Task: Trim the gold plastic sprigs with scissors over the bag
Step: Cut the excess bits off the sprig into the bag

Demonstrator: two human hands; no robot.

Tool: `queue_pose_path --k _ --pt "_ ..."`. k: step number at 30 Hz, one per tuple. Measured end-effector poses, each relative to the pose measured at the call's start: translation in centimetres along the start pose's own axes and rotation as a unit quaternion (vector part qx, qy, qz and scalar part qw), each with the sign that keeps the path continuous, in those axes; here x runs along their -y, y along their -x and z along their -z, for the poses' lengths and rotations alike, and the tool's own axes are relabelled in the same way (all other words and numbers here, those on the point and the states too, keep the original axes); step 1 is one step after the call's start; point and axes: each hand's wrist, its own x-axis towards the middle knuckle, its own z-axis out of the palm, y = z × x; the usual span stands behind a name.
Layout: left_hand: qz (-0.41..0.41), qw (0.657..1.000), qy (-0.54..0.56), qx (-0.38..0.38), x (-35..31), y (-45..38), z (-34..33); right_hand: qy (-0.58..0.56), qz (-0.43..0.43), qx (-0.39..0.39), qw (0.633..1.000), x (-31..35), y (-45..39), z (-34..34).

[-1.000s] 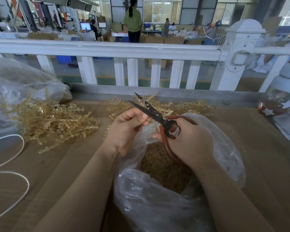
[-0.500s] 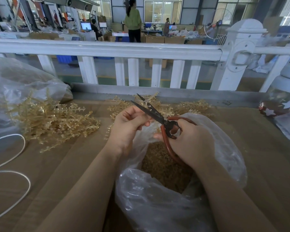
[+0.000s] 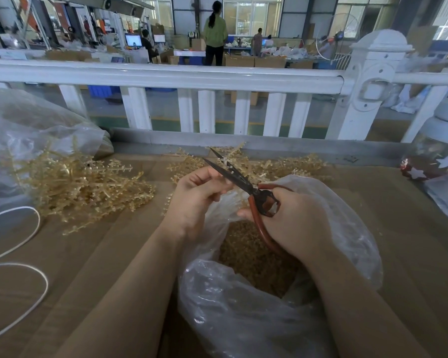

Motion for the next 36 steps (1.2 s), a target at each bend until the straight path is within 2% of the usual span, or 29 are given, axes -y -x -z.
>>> queue_pose_path --k 8,16,21,36 --pt "0.019 0.998 0.057 0.028 0.11 -0.09 0.42 0.001 -0.008 -0.002 1.0 0.08 -0.06 0.12" --pt "0.024 0.998 0.056 0.029 0.08 -0.02 0.11 -0.015 -0.008 0.039 0.999 -0.18 -0.06 0.08" --pt "0.021 0.998 0.057 0.01 0.0 0.09 -0.15 0.009 -0.008 0.017 1.0 0.11 0.06 0.08" --pt "0.01 0.999 0.03 0.009 -0.49 0.37 -0.01 -0.006 -0.019 0.015 1.0 -0.23 -0.07 -0.08"
